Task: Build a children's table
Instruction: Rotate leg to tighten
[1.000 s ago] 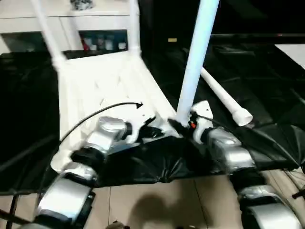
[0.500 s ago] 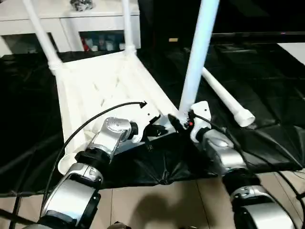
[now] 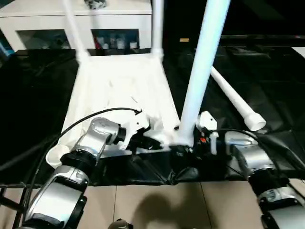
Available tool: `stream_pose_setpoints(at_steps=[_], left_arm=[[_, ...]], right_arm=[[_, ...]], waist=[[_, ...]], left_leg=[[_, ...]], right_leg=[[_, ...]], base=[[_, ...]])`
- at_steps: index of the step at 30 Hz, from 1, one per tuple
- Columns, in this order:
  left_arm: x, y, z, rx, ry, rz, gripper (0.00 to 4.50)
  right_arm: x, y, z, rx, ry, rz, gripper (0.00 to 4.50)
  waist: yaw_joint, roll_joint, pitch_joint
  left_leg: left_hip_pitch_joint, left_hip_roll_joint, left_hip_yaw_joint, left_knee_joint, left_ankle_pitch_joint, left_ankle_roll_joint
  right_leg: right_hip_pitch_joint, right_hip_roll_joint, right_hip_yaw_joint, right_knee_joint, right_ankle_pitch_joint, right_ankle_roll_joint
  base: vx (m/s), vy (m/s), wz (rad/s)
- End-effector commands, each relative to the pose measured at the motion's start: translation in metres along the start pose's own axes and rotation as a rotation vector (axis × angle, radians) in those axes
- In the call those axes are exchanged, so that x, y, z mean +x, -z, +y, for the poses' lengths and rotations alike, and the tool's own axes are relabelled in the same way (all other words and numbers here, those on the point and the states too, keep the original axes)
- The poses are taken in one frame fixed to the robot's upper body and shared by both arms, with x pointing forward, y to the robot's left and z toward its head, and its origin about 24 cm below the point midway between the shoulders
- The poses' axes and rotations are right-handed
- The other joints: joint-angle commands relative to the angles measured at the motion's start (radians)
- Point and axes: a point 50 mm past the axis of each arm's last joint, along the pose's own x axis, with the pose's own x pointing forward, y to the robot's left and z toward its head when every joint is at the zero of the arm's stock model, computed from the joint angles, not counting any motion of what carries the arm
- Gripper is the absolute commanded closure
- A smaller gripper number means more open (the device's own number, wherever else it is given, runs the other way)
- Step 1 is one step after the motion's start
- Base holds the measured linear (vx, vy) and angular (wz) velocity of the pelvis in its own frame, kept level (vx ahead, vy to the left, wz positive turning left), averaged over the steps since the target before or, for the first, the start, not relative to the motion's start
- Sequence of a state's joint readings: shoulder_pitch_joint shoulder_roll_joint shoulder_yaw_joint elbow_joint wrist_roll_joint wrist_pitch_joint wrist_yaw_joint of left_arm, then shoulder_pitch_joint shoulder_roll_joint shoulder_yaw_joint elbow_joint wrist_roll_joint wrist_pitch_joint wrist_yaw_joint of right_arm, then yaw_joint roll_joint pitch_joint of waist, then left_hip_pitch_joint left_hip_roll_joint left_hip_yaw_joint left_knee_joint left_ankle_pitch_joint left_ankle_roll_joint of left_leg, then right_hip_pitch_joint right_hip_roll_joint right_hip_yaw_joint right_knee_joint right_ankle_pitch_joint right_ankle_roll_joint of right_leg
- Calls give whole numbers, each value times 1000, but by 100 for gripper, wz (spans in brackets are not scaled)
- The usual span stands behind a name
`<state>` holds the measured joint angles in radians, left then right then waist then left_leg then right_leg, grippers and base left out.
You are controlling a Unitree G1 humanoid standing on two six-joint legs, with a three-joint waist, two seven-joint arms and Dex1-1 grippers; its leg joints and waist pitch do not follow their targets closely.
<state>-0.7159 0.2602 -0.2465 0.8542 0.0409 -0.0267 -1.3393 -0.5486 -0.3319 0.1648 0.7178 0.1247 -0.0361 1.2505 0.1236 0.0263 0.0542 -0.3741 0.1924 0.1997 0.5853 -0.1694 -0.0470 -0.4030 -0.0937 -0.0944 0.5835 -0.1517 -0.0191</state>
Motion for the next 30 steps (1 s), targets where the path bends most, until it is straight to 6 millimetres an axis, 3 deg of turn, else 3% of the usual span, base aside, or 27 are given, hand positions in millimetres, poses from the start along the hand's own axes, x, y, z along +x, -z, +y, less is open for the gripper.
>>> stream_pose_setpoints(at_steps=[1,9,15,18,19,21,23,26,27,29,30], left_arm=[[7,-23,2,87,43,-61,450],[5,-22,1,100,93,-32,450],[5,-21,4,77,54,-51,450],[7,-24,13,34,-82,-58,450],[7,-24,14,33,-83,-58,450],[16,-33,21,-25,-199,-107,450],[21,-37,22,-45,-234,-122,450],[32,-44,22,-69,-278,-152,450],[44,-47,19,-82,-300,-172,450],[51,-48,17,-86,-306,-180,450],[55,-48,15,-83,-300,-181,450]], right_arm=[[12,-2,8,-18,-106,24,101],[13,-4,10,-20,-157,39,162],[15,-2,10,19,-98,2,169],[20,-1,-1,59,117,-40,171],[20,-1,-1,59,119,-41,171],[28,4,-13,114,390,-56,171],[31,5,-16,153,487,-79,172],[38,5,-20,204,639,-107,172],[46,5,-22,256,756,-124,172],[52,4,-22,258,798,-126,172],[55,2,-21,223,815,-115,138]], waist=[[-5,-8,-73],[-1,-6,-74],[-1,-3,-73],[-7,2,-69],[-10,-1,-70],[-20,-3,-68],[-32,-4,-68],[-50,-6,-71],[-54,-6,-72],[-59,-9,-74],[-58,-9,-74]], left_leg=[[20,50,-19,-66,-245,71],[19,50,-21,-67,-246,62],[20,50,-22,-69,-255,56],[21,48,-23,-72,-290,29],[24,47,-26,-73,-305,17],[23,46,-28,-75,-309,0],[17,44,-31,-77,-311,-6],[17,38,-28,-72,-285,10],[15,35,-24,-68,-263,25],[13,32,-23,-66,-232,35],[13,31,-21,-64,-216,49]], right_leg=[[48,-67,49,-61,-253,-236],[48,-69,49,-62,-271,-228],[49,-67,49,-62,-263,-233],[46,-68,48,-68,-318,-219],[47,-70,46,-72,-352,-207],[45,-72,47,-73,-373,-200],[50,-72,46,-73,-384,-192],[48,-69,47,-74,-331,-204],[49,-68,48,-73,-305,-212],[52,-68,46,-72,-296,-210],[52,-68,46,-73,-289,-210]], base=[[0,0,0],[0,0,0],[0,0,0],[0,0,0],[0,0,0],[0,0,0],[0,0,0],[0,0,0],[0,0,0],[0,0,0],[0,0,0]])
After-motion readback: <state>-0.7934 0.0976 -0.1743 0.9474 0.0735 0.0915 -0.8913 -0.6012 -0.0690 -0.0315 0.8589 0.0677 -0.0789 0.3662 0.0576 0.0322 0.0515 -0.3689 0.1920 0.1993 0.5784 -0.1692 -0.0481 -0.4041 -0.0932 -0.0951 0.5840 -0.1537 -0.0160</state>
